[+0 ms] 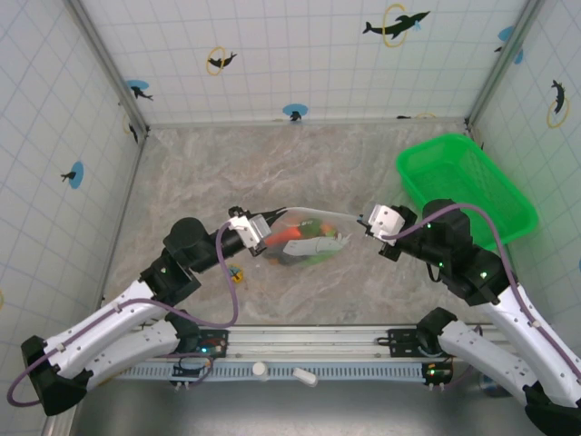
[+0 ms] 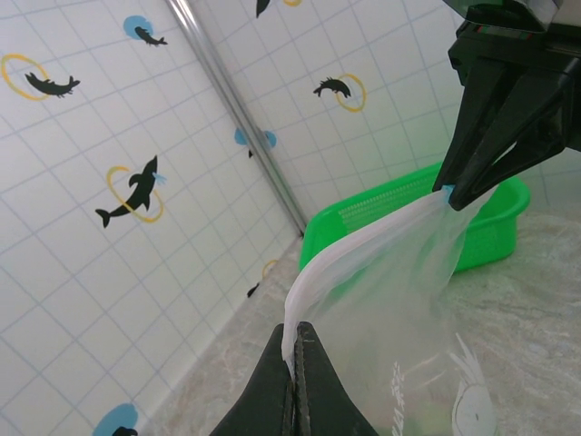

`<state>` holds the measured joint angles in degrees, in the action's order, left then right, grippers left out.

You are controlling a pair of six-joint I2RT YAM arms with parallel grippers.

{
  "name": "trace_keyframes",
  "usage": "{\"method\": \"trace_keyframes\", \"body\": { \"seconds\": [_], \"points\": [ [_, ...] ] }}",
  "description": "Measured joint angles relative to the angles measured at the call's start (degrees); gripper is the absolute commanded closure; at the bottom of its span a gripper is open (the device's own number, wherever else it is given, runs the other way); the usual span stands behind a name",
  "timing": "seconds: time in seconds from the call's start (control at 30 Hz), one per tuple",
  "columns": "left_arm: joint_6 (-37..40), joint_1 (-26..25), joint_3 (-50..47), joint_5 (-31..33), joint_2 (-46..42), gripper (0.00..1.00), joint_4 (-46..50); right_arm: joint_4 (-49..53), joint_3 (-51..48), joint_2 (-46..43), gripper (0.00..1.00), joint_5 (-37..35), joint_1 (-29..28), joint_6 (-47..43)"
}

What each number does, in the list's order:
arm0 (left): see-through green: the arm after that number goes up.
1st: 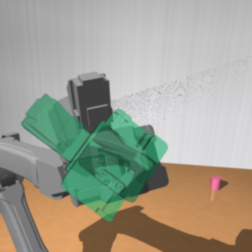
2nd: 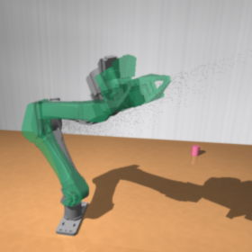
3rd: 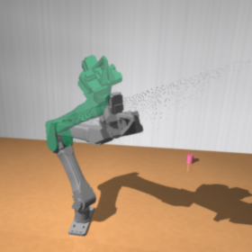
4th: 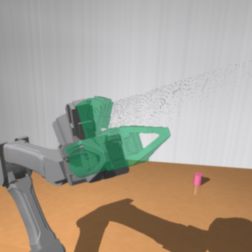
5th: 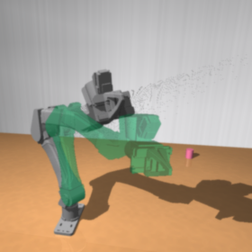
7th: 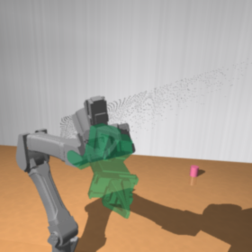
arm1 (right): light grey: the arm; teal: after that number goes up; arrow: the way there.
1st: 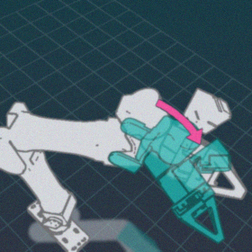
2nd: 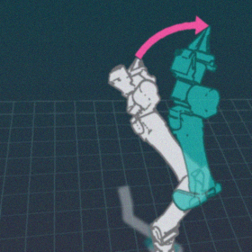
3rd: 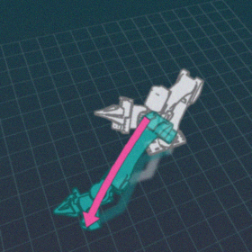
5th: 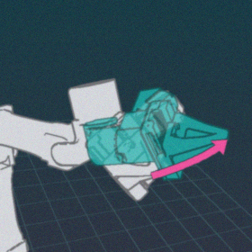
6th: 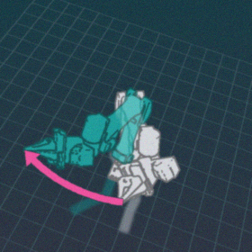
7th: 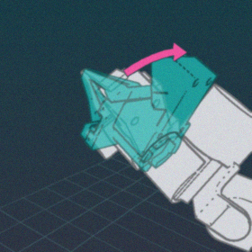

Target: Place the food in the zip-top bag and seal the zipper

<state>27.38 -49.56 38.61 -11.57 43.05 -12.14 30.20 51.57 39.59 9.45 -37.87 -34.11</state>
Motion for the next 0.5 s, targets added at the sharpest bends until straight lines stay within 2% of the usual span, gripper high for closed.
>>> {"method": "trace_keyframes", "body": {
  "seconds": [0.5],
  "points": [
    [1.3, 0.0, 0.0, 2.5, -1.7, 1.0, 0.0, 3.1, 0.5, -1.6, 0.99, -3.6, 0.1, -1.0]
  ]
}}
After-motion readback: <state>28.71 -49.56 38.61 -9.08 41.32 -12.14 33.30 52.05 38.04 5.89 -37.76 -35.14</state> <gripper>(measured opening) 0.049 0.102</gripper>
